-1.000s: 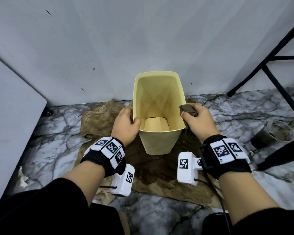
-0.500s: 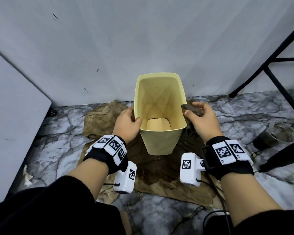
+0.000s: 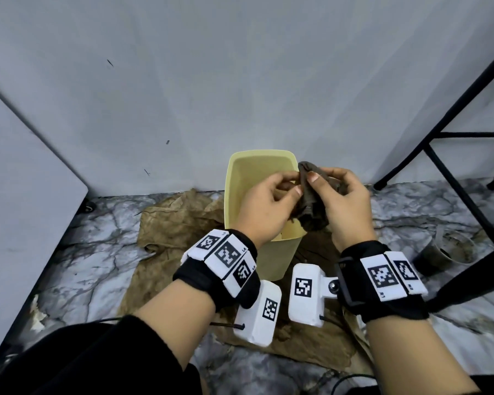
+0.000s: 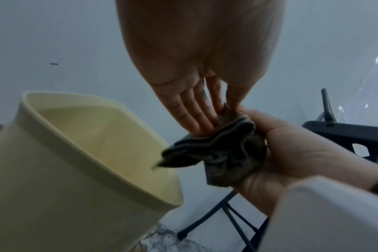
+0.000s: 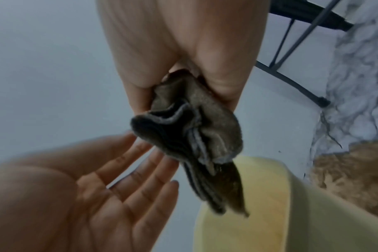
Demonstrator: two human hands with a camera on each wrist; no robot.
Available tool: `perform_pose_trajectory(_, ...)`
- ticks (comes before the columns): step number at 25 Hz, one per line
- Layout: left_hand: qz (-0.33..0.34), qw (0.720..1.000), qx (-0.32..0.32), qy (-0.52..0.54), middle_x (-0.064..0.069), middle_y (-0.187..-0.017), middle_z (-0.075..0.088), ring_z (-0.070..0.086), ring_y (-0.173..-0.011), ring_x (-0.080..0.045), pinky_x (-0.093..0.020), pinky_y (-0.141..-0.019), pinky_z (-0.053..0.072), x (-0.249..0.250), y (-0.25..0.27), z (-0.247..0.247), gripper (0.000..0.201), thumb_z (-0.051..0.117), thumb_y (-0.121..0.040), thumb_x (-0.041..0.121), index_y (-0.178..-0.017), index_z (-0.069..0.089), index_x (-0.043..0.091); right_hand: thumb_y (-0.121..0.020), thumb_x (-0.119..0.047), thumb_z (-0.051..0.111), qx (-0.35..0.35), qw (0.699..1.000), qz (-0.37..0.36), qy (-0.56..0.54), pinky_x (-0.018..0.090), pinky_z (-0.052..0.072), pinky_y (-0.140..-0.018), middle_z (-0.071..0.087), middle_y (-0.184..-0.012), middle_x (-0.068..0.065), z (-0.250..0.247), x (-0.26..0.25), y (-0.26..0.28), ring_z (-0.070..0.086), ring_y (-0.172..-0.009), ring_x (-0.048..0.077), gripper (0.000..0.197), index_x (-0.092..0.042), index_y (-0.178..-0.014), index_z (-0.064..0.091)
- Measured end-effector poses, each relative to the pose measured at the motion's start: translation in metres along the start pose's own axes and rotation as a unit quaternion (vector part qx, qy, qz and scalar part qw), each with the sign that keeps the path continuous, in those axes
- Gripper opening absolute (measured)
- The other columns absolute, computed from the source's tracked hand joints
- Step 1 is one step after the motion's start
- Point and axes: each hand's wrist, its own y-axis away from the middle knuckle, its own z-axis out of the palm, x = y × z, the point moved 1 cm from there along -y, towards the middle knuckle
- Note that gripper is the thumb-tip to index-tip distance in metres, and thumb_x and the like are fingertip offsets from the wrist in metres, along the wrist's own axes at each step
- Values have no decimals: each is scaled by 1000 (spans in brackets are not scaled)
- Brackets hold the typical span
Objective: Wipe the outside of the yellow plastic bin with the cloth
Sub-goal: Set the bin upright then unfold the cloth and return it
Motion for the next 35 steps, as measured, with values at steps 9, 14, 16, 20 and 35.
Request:
perform_pose_trajectory(9, -7, 999, -2, -43, 7, -97, 57, 62, -78, -19, -34, -77, 55, 0, -2, -12, 42, 62, -82, 13, -122, 51, 16, -82, -3, 60, -97, 995, 31, -20, 28, 56, -69, 68, -87, 1, -4, -4, 2, 67, -81, 15, 21, -23, -89, 62)
perform_pose_trajectory(14, -30, 994, 34, -103, -1, -102, 62, 65, -87, -23, -35, -86, 53, -4, -10, -22, 36, 48, -83, 3, -116, 57, 14, -86, -13, 56, -90, 985, -34, 144, 28, 51, -77, 68, -83, -3, 6, -4, -6, 63, -82, 14, 13, -22, -83, 64)
perform_pose_trajectory(16, -37, 988, 65, -132, -3, -108, 65, 64, -93, -23, -34, -89, 51, -2, -14, -28, 35, 49, -82, 6, -115, 58, 14, -86, -17, 57, -123, 961, -59, 241, 26, 46, -76, 67, -87, 1, 13, -13, -14, 61, -86, 17, 10, -19, -90, 66)
perform_pose_trajectory(20, -10, 983, 79, -168, 0, -104, 66, 62, -91, -17, -27, -85, 49, 13, -17, -36, 35, 52, -82, 9, -115, 59, 18, -87, -21, 56, -146, 892, -120, 410, 23, 37, -79, 63, -101, 7, 9, -41, -30, 55, -94, 20, 19, -14, -102, 65)
perform_pose_trajectory(35, 43, 970, 90, -222, 10, -76, 61, 56, -72, -5, -14, -65, 47, 31, -20, -73, 20, 56, -78, 7, -89, 67, 20, -85, -17, 55, -146, 886, -113, 426, 19, 36, -63, 63, -85, 2, -17, -50, -26, 52, -79, 15, 11, -22, -86, 65)
